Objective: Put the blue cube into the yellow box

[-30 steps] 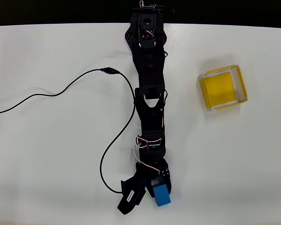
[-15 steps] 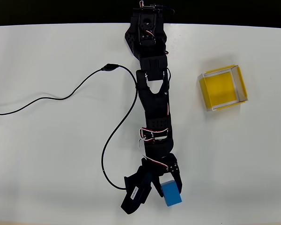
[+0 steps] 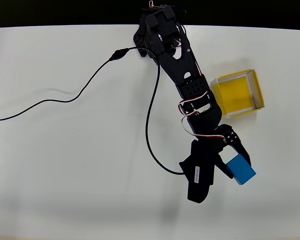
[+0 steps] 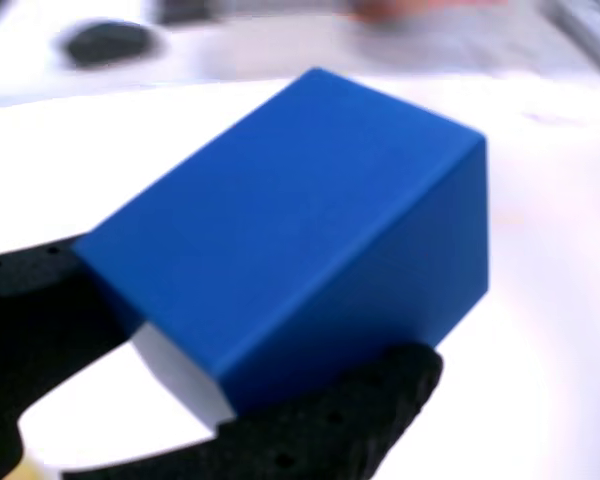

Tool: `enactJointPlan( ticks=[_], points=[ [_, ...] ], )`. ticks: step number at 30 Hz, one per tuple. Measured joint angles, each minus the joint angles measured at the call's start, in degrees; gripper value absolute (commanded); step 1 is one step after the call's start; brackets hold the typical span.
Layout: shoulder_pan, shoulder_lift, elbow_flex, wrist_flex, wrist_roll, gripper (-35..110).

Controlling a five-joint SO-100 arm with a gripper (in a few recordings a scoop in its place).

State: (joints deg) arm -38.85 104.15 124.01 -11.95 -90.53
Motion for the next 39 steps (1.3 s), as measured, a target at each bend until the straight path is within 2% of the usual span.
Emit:
enactJointPlan(
  ticks=[8, 18, 30, 39],
  points=[
    [-10.9, 11.3, 8.5, 4.7, 5.4, 18],
    [-22.1, 21.1, 13.3, 16.0, 14.9, 18],
    [-26.0, 21.7, 15.3, 32.2, 24.1, 17],
    [-26.5, 19.6, 15.3, 37.8, 27.4, 17]
  ],
)
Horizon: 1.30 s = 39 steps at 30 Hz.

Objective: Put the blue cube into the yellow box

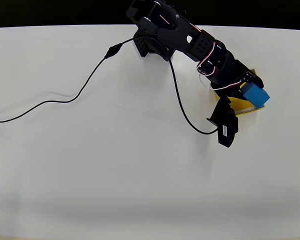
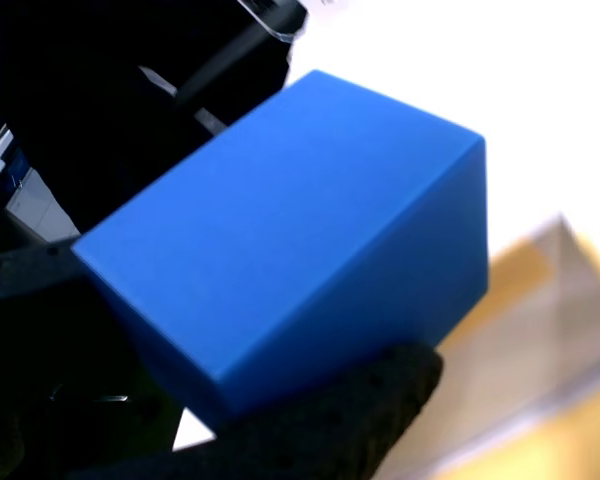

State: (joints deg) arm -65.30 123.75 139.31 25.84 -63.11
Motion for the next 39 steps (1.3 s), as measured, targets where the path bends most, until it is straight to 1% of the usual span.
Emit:
enactJointPlan(
  ticks=[8, 16, 20, 24, 30, 34, 39],
  points=[
    [-0.1, -4.7, 0.7, 2.1, -1.0, 17],
    [-0.1, -7.0, 1.1, 4.9, -8.7, 18],
    [-0.1, -7.6, 1.1, 6.1, -11.0, 21],
    [-0.2, -8.8, 1.1, 6.0, -10.8, 27],
    [0.6, -9.0, 1.1, 1.1, -10.8, 38],
    [2.0, -9.0, 1.1, -3.0, -11.1, 38],
    [4.4, -8.9, 1.1, -8.7, -14.2, 36]
  ],
)
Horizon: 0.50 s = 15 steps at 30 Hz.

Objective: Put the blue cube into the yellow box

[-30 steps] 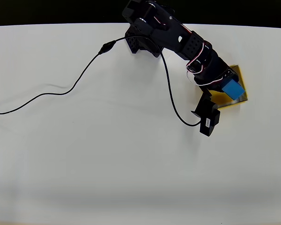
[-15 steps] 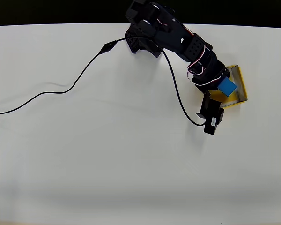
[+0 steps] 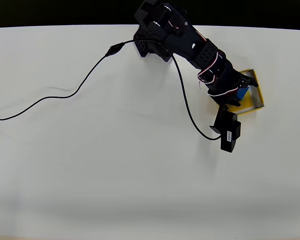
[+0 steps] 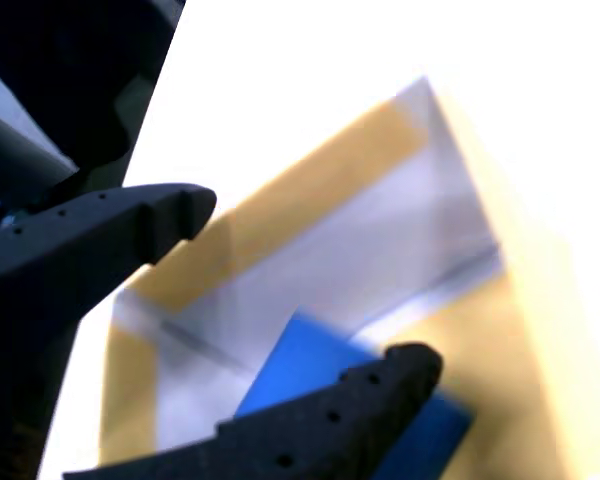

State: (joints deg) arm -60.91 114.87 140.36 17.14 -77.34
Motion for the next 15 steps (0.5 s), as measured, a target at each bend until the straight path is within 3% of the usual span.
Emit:
enactJointPlan(
  ticks=[9, 15],
  points=[
    [7.2, 5.4, -2.6, -6.9, -5.2, 26],
    [13.4, 13.2, -5.4, 3.3, -5.5, 21]
  ],
)
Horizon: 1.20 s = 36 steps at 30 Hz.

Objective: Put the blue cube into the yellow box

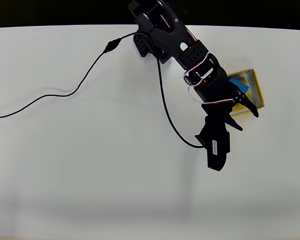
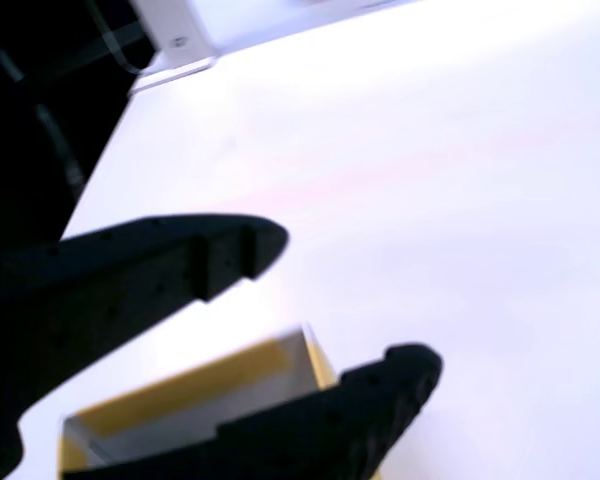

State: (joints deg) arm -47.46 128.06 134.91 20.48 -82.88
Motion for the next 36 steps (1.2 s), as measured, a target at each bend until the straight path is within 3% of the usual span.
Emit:
enactJointPlan(
  ticks=[7, 14, 23, 30, 36],
  points=[
    [13.7, 9.5, 1.6, 7.3, -1.3, 20],
    [28.0, 18.6, 13.5, 7.5, -3.9, 18],
    [37.6, 36.8, 32.8, 9.9, -8.2, 17],
    [41.8, 49.5, 43.4, 19.3, -10.9, 16],
    [45.9, 57.9, 43.7, 35.2, -12.7, 15]
  ],
)
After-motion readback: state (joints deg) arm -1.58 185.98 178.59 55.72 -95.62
